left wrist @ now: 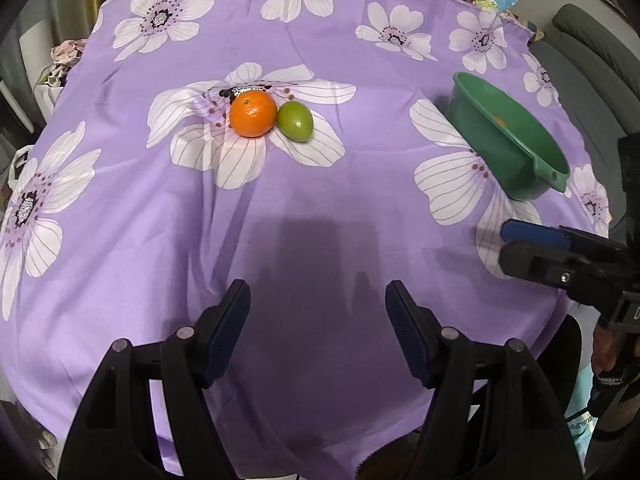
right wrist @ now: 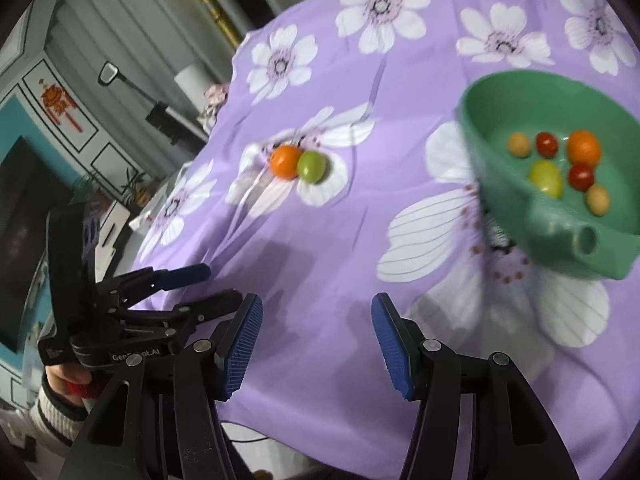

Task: Organize fruits
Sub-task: 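Move the right gripper back toward the green fruit beside the tangerine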

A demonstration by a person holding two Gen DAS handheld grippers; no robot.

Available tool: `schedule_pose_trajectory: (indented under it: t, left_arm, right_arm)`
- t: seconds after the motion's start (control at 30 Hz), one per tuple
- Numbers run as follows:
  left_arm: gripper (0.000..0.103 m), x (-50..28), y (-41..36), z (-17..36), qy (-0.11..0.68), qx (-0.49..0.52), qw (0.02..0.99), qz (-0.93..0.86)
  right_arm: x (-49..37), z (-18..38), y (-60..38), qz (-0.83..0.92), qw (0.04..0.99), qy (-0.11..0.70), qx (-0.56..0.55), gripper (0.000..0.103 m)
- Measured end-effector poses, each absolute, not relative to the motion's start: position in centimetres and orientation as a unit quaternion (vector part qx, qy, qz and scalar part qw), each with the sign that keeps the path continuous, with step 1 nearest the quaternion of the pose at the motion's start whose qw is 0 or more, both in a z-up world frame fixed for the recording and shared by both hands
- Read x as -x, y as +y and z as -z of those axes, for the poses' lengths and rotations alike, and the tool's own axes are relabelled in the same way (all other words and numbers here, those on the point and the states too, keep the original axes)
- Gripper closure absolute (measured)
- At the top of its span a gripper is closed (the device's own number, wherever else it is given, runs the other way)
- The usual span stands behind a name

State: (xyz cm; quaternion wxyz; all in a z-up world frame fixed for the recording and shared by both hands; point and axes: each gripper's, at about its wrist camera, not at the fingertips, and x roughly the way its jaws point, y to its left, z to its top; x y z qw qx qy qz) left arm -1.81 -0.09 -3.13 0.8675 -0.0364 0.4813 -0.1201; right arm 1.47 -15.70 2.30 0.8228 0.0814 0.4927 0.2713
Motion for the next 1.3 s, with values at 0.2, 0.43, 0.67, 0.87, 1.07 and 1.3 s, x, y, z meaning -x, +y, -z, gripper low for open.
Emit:
schedule_pose_trajectory:
  t: [0.2,0.43,0.67,0.87,1.07,1.3]
  left_arm:
    - [0.033,1.9,1.3,3.7,0.476,0.069,0.865,0.144]
    - [0.033,1.7,1.8,3.5,0.468,0.092,0.863,0.166]
    - [0.033,1.2,2.3,3.9,0.475,0.097,0.857,0.176]
    - [0.034,1.2,2.6,4.1,0.474,0.104,0.853,0.193]
    - [0.034,0.8,2.9,4.1,0.471,0.114,0.849,0.209]
    - [0.034,-0.5,3.2,4.0,0.483,0.123,0.843,0.203]
  right_arm:
    - [-1.9,-2.4,-14.5,-0.271,0.818,0.501,-0.076,0.046]
    - [-3.1,-2.1,-13.3,-0.275,0.804,0.519,-0.098,0.046]
    - [-3.7,-2.1,-12.3,-0.271,0.801,0.526,-0.089,0.046]
    - [-4.2,-1.8,-11.9,-0.268,0.798,0.533,-0.087,0.046]
    - [-4.8,-1.7,-11.5,-0.268,0.797,0.535,-0.086,0.046]
    - [-5.8,-1.7,-11.4,-0.263,0.798,0.535,-0.089,0.046]
